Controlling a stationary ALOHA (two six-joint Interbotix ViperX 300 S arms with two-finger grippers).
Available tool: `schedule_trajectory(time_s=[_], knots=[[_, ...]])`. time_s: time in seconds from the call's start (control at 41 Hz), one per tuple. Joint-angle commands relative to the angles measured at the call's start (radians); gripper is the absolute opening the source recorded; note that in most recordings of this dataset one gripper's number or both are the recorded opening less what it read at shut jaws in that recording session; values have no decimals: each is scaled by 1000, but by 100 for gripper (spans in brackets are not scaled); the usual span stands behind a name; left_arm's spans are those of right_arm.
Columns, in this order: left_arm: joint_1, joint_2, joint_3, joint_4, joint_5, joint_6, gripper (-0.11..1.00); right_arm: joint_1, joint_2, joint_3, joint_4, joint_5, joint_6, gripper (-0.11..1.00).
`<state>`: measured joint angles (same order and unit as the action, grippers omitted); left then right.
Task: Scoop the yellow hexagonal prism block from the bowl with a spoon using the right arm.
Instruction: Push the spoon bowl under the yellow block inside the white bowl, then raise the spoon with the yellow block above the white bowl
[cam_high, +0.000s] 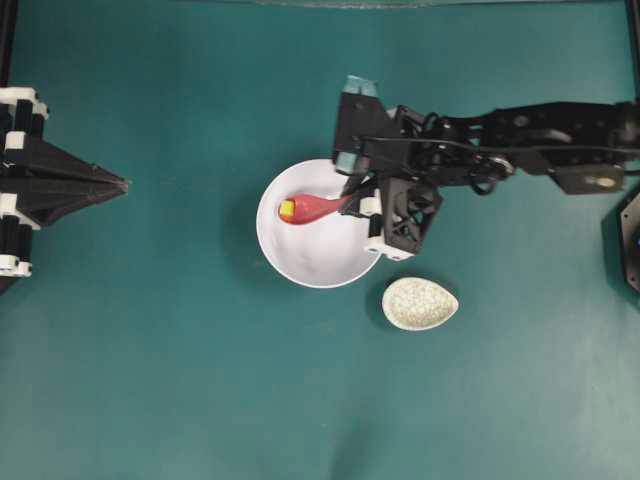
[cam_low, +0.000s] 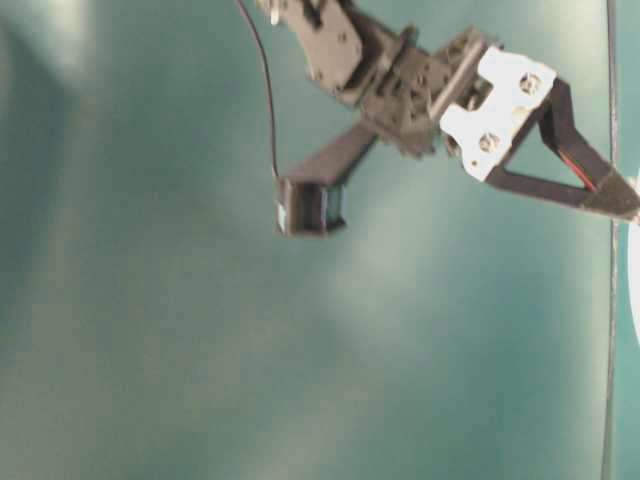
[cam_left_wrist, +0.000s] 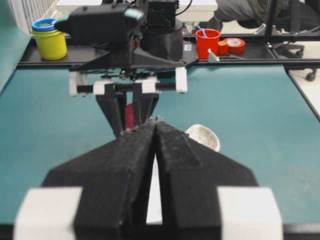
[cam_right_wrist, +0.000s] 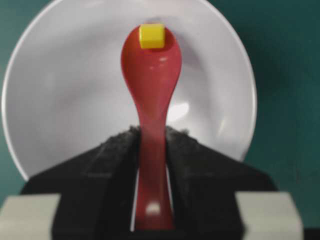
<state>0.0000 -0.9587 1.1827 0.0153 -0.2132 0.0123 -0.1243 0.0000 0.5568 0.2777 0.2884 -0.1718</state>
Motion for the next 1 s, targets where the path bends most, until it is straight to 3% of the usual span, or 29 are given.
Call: schedule_trajectory(time_s=[0.0, 0.268, 0.512, 0.975], knots=[[0, 8, -15, 3, -5, 2, 0, 21, -66, 29, 6, -77, 2, 22], [2, 8, -15, 3, -5, 2, 0, 51, -230, 140, 11, -291, 3, 22], [2, 8, -15, 3, -5, 2, 0, 51, -330, 169, 11, -291, 3, 22], [2, 8, -17, 3, -5, 2, 0, 51, -342, 167, 11, -278, 2, 22]])
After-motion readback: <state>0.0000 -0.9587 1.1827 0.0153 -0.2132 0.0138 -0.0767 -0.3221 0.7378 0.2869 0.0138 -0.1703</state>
